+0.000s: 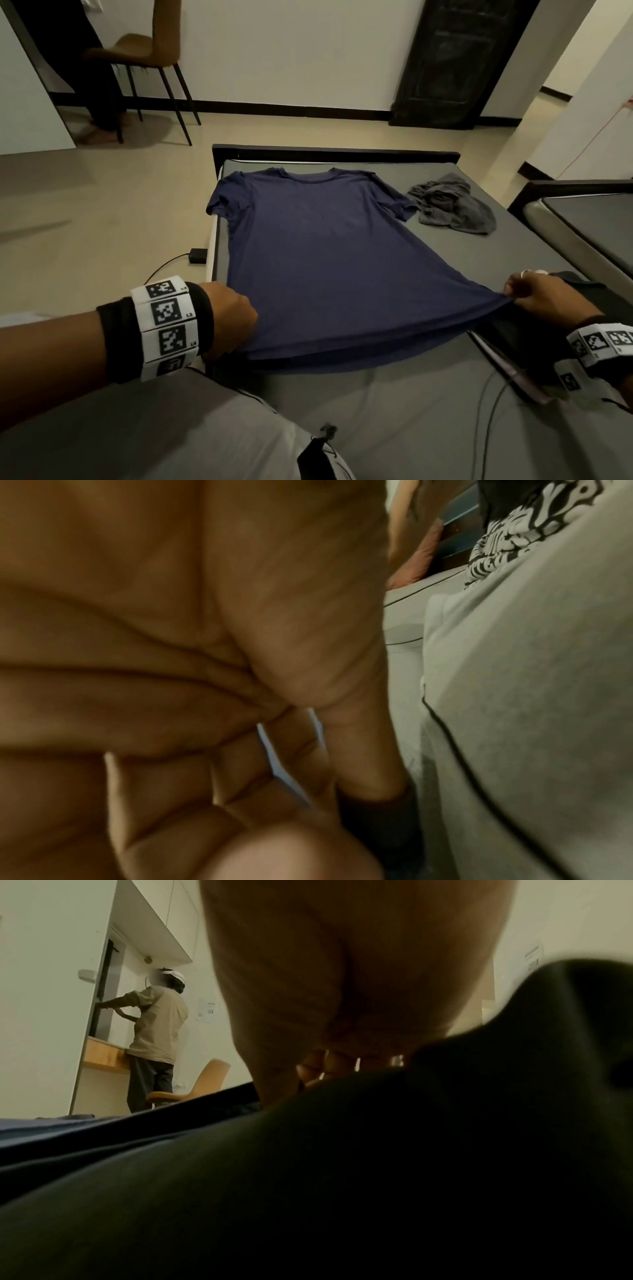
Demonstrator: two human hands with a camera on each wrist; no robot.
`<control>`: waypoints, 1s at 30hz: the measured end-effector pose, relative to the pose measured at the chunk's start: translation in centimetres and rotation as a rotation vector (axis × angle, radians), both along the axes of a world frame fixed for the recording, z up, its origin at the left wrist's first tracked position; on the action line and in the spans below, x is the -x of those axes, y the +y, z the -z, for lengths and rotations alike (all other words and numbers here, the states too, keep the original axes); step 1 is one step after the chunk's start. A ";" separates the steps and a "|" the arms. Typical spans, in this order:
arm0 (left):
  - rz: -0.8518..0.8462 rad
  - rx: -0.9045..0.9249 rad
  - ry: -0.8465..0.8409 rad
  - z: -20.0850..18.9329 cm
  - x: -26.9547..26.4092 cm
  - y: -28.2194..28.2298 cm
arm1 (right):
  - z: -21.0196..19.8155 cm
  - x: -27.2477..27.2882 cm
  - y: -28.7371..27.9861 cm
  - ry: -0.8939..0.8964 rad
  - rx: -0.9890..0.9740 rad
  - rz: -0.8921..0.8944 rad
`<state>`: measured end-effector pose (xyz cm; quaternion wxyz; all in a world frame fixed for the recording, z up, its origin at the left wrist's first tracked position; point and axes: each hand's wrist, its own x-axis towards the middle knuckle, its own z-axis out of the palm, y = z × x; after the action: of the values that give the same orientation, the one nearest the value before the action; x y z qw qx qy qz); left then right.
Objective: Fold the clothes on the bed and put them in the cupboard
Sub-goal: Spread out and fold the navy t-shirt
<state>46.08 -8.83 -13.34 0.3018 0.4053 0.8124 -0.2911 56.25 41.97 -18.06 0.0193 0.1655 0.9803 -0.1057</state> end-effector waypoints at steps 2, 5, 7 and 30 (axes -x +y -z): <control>-0.006 0.022 -0.036 0.5 0.5 -0.1 | 0.1 -0.3 0.1 0.036 0.020 -0.004; -0.024 0.044 -0.101 1.3 1.4 -0.6 | 0.1 -0.8 0.4 0.062 0.058 0.043; -0.022 0.054 -0.115 1.8 1.6 -1.1 | 0.2 -1.0 0.4 0.041 0.085 0.047; -0.553 -0.284 -0.233 5.5 12.4 -1.4 | -5.1 5.3 -7.0 -0.290 -0.159 -0.127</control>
<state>33.72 -10.26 -18.82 0.4007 0.2382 0.8840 -0.0339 50.93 34.96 -12.93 0.1538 0.1180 0.9810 -0.0015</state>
